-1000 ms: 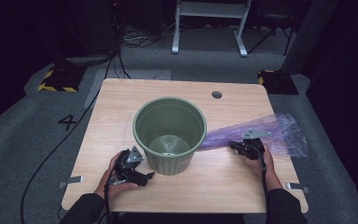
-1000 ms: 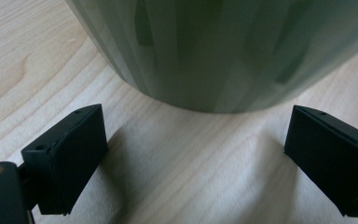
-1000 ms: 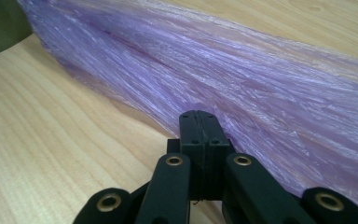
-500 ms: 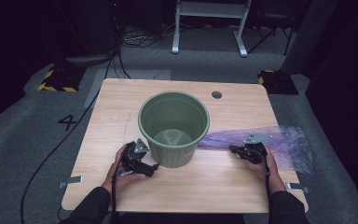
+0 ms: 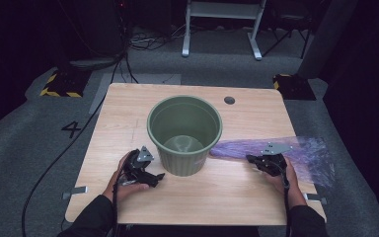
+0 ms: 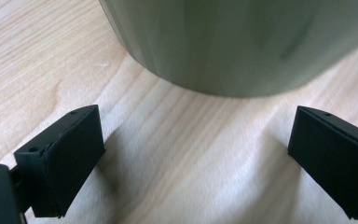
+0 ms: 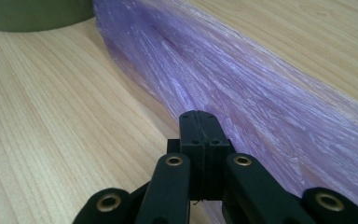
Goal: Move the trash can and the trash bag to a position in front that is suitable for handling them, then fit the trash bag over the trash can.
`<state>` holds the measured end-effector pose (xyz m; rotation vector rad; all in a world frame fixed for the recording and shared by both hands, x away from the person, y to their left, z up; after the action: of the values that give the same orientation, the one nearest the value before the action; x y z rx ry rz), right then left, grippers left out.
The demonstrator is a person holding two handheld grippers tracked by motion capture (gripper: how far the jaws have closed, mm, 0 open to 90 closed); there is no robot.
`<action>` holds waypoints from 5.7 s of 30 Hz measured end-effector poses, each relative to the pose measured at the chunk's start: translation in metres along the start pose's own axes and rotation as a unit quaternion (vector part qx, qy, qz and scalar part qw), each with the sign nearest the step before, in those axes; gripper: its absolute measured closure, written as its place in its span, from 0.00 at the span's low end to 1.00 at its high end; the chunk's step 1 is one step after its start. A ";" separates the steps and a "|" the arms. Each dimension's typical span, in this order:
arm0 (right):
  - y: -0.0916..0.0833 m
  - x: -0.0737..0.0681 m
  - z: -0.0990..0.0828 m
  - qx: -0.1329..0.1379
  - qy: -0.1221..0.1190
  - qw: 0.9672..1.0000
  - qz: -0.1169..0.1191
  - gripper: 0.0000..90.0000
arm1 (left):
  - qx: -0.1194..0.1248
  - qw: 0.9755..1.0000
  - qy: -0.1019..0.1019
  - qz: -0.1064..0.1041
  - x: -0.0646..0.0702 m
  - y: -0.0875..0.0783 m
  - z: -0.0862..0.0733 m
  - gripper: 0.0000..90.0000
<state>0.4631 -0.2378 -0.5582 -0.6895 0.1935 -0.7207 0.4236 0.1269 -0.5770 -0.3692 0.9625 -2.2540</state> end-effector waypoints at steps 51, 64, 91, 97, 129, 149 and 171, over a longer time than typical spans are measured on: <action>0.021 0.018 0.007 -0.006 0.053 0.998 -0.029 0.91 | 0.001 1.000 0.007 -0.011 -0.004 -0.024 -0.026 0.03; 0.002 0.026 0.026 0.049 0.049 0.996 -0.057 0.99 | -0.001 1.000 0.012 -0.014 -0.004 -0.023 -0.024 0.02; -0.042 0.035 0.058 0.143 0.057 0.985 -0.078 1.00 | -0.002 1.000 0.015 -0.018 -0.004 -0.022 -0.024 0.02; -0.055 0.037 0.066 0.160 0.055 0.982 -0.085 1.00 | -0.004 1.000 0.019 -0.025 -0.003 -0.020 -0.022 0.01; -0.086 0.015 0.140 0.215 0.006 0.972 -0.091 1.00 | -0.005 0.996 0.060 -0.059 0.014 0.004 0.003 0.00; -0.067 -0.011 0.171 0.195 -0.045 0.977 -0.074 1.00 | -0.004 0.995 0.074 -0.068 0.027 0.021 0.021 0.00; -0.052 -0.034 0.179 0.176 -0.083 0.979 -0.064 1.00 | 0.000 0.996 0.067 -0.066 0.027 0.024 0.030 0.11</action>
<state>0.4796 -0.1516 -0.3902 -0.4221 -0.1330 -0.7926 0.4288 0.0797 -0.5736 -0.2924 1.0340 -2.4237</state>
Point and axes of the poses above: each handheld gripper's, and its own axes: y roughly forward along the jaws, z roughly out of its top, x roughly to its right, the point moved 10 cm from there along y, roughly forward along the jaws
